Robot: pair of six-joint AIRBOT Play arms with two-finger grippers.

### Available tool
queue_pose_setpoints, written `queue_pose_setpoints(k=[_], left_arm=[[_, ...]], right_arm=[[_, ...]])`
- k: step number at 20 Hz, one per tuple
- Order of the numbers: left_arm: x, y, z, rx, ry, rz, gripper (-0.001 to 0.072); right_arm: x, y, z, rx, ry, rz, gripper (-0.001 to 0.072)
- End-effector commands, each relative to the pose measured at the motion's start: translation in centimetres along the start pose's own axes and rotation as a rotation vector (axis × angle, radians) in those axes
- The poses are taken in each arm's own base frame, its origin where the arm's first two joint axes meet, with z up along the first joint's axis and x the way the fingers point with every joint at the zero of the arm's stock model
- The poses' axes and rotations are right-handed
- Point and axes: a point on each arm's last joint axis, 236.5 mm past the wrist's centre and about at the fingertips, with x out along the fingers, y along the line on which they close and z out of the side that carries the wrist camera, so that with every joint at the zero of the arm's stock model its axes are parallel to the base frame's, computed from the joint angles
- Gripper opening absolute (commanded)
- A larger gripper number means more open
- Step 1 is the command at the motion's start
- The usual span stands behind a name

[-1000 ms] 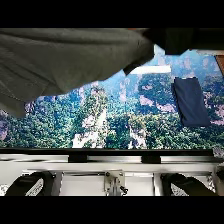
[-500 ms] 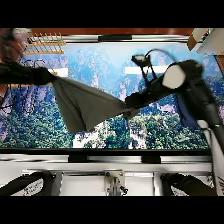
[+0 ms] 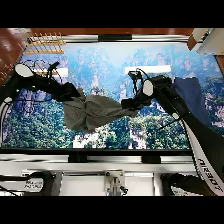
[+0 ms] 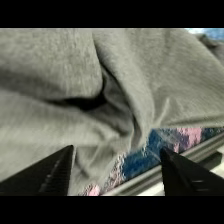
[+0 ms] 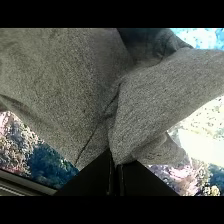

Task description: Fold the shirts.

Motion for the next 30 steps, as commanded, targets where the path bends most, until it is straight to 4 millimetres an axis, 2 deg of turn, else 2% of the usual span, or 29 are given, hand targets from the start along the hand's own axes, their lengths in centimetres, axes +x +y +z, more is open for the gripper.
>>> queue_pose_setpoints(k=[1,2,3,4,5,7,9,10,12,15,17,20,21,22,24,25,28,29,30], left_arm=[[-6.2,3.0,-2.1,0.018,0.043,0.151,0.0311],[-7.8,5.0,-3.6,-0.014,0.042,0.25,0.0342],[-8.3,6.0,-5.7,-0.039,0.055,0.295,0.0505],[-7.7,6.4,-8.0,-0.075,0.077,0.294,0.0689],[-6.1,6.5,-10.4,-0.121,0.099,0.269,0.0718],[-1.2,5.5,-14.8,-0.206,0.104,0.147,0.0716],[3.8,4.8,-17.6,-0.299,0.077,0.052,0.0714],[5.7,4.5,-18.6,-0.326,0.076,0.028,0.0713],[8.7,3.6,-19.5,-0.334,0.072,0.008,0.0714],[11.5,1.9,-18.4,-0.318,0.012,-0.005,0.0709],[12.7,1.6,-17.4,-0.35,-0.034,-0.012,0.0705],[12.7,1.7,-15.3,-0.365,-0.105,-0.013,0.0703],[12.4,1.5,-14.2,-0.357,-0.134,-0.017,0.0674],[12.1,1.2,-13.3,-0.348,-0.159,-0.022,0.0588],[11.6,0.6,-11.8,-0.335,-0.198,-0.031,0.0581],[11.4,0.4,-11.4,-0.33,-0.206,-0.035,0.044],[11.4,0.1,-11.4,-0.295,-0.201,-0.037,0.0084],[11.2,-0.5,-11.5,-0.233,-0.183,-0.046,0.0031],[10.8,-1.5,-11.4,-0.166,-0.166,-0.064,0.003]], right_arm=[[0.2,-0.3,-0.7,-0.004,0.03,-0.013,0.0066],[0.2,-0.3,-0.9,-0.009,0.038,-0.014,0.0066],[0.2,-0.4,-1.0,-0.01,0.04,-0.015,0.0066],[0.2,-0.3,-0.9,-0.01,0.037,-0.014,0.0066],[0.2,-0.3,-0.8,-0.01,0.032,-0.013,0.0066],[0.2,-0.3,-0.5,-0.01,0.023,-0.012,0.0066],[0.2,-0.3,-0.6,-0.01,0.025,-0.012,0.0066],[0.2,-0.3,-0.6,-0.01,0.025,-0.012,0.0066],[0.2,-0.3,-0.6,-0.01,0.024,-0.012,0.0066],[0.2,-0.3,-0.6,-0.01,0.024,-0.012,0.0065],[0.2,-0.3,-0.7,-0.01,0.027,-0.013,0.0066],[0.2,-0.3,-0.6,-0.01,0.027,-0.012,0.0066],[0.2,-0.3,-0.6,-0.01,0.028,-0.012,0.0066],[0.2,-0.3,-0.6,-0.01,0.027,-0.012,0.0066],[0.2,-0.3,-0.6,-0.01,0.026,-0.012,0.0066],[0.2,-0.3,-0.6,-0.01,0.027,-0.012,0.0066],[0.2,-0.3,-0.6,-0.009,0.026,-0.012,0.0066],[0.2,-0.3,-0.6,-0.011,0.026,-0.014,0.0066],[0.2,-0.5,-0.6,-0.016,0.025,-0.022,0.0066]])
